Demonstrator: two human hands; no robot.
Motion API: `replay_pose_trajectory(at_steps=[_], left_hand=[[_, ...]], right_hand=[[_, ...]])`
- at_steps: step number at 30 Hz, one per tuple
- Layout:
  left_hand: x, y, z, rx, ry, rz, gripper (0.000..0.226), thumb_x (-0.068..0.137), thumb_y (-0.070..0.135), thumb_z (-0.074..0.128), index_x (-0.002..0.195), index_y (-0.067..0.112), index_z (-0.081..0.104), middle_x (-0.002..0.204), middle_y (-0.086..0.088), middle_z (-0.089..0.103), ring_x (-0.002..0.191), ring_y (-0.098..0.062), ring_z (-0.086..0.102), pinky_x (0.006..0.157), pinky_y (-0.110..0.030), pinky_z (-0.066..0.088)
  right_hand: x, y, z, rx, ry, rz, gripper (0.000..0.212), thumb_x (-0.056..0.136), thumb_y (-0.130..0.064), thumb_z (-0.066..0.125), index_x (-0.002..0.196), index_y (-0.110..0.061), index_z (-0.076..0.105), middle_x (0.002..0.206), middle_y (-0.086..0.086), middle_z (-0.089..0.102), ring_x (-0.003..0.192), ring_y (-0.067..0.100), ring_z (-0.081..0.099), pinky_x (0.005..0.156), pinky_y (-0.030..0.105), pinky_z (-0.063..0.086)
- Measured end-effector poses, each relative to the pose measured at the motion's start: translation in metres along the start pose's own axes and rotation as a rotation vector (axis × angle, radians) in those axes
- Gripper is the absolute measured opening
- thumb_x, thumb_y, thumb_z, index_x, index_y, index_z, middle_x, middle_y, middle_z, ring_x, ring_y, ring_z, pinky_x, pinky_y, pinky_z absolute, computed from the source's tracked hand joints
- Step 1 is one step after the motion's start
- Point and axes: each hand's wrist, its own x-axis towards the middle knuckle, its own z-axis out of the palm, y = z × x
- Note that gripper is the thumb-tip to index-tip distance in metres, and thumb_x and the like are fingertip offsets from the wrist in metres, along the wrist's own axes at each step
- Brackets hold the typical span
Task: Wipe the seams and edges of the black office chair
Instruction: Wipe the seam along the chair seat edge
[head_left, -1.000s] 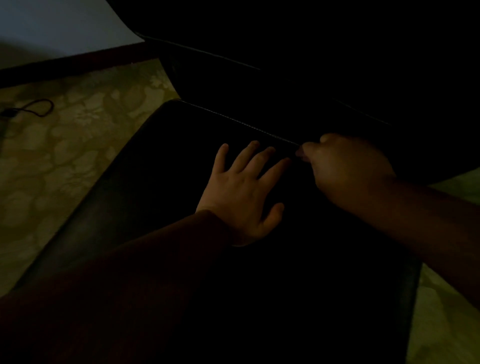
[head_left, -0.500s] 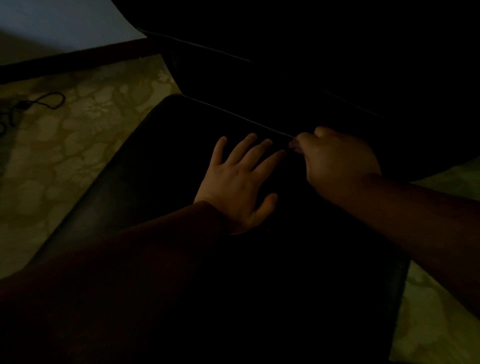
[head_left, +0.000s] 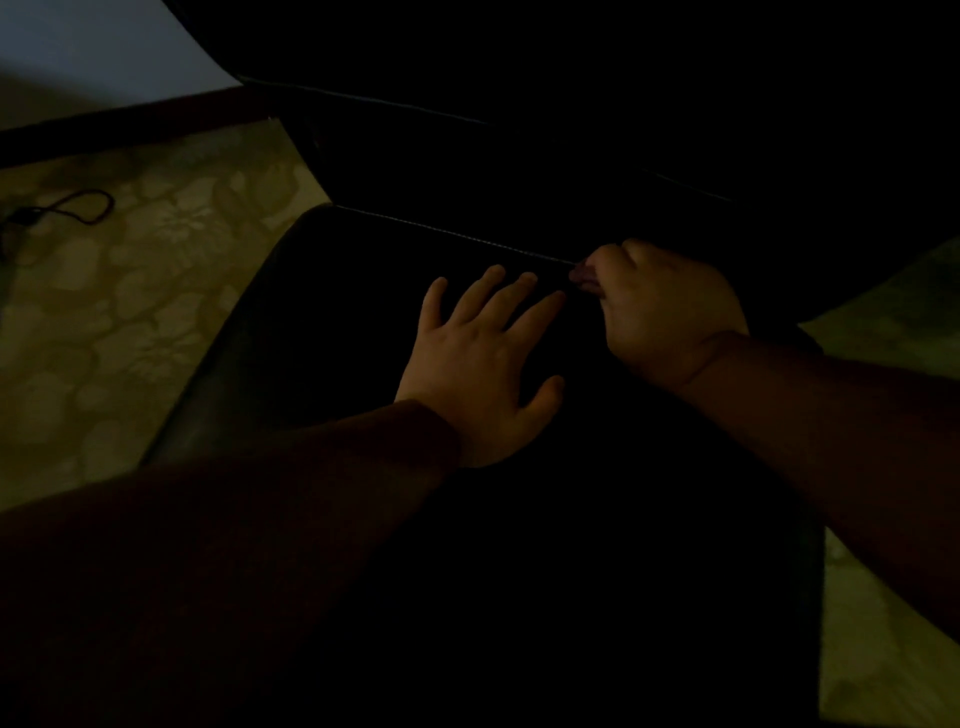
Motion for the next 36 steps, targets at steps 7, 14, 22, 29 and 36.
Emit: replay_pose_trajectory(at_steps=[7, 14, 22, 29, 36], left_hand=[[0.006, -0.041, -0.019, 0.073, -0.037, 0.152, 0.074, 0.091, 0.063, 0.015, 0.160, 0.037, 0.017, 0.168, 0.007, 0.018, 0.155, -0.021, 0.014, 0.120, -0.058, 0.013], [0.006, -0.039, -0.011, 0.059, -0.009, 0.101, 0.072, 0.093, 0.060, 0.019, 0.160, 0.035, 0.017, 0.169, 0.005, 0.016, 0.156, -0.021, 0.008, 0.122, -0.056, 0.006], [0.002, -0.038, -0.008, 0.086, -0.004, 0.056, 0.074, 0.091, 0.062, 0.018, 0.160, 0.034, 0.018, 0.168, 0.005, 0.020, 0.156, -0.021, 0.011, 0.123, -0.056, 0.010], [0.009, -0.033, -0.011, 0.127, -0.036, 0.107, 0.075, 0.090, 0.062, 0.022, 0.157, 0.031, 0.026, 0.165, 0.003, 0.028, 0.154, -0.024, 0.019, 0.121, -0.058, 0.013], [0.009, -0.034, -0.010, 0.149, -0.009, 0.093, 0.073, 0.090, 0.061, 0.024, 0.157, 0.031, 0.027, 0.164, 0.002, 0.030, 0.153, -0.026, 0.021, 0.121, -0.057, 0.014]], right_hand=[[0.001, 0.001, 0.001, 0.062, -0.032, 0.000, 0.085, 0.075, -0.066, 0.015, 0.121, -0.012, 0.061, 0.112, 0.014, 0.060, 0.090, 0.037, 0.060, 0.067, 0.033, 0.042], [0.004, -0.001, -0.001, 0.088, -0.039, -0.005, 0.085, 0.074, -0.067, 0.014, 0.120, -0.012, 0.060, 0.115, 0.012, 0.061, 0.095, 0.035, 0.061, 0.073, 0.039, 0.051], [0.001, -0.004, -0.010, 0.047, -0.034, 0.023, 0.067, 0.087, -0.065, 0.034, 0.129, -0.016, 0.053, 0.126, 0.010, 0.056, 0.105, 0.033, 0.058, 0.073, 0.031, 0.041], [-0.011, -0.001, -0.017, -0.182, -0.145, 0.054, 0.034, 0.099, -0.028, 0.053, 0.132, -0.020, 0.049, 0.122, 0.008, 0.053, 0.102, 0.027, 0.060, 0.067, 0.029, 0.038], [0.022, -0.031, -0.019, -0.271, -0.154, 0.088, 0.023, 0.097, -0.005, 0.050, 0.114, -0.010, 0.064, 0.111, 0.014, 0.061, 0.098, 0.035, 0.063, 0.064, 0.033, 0.041]])
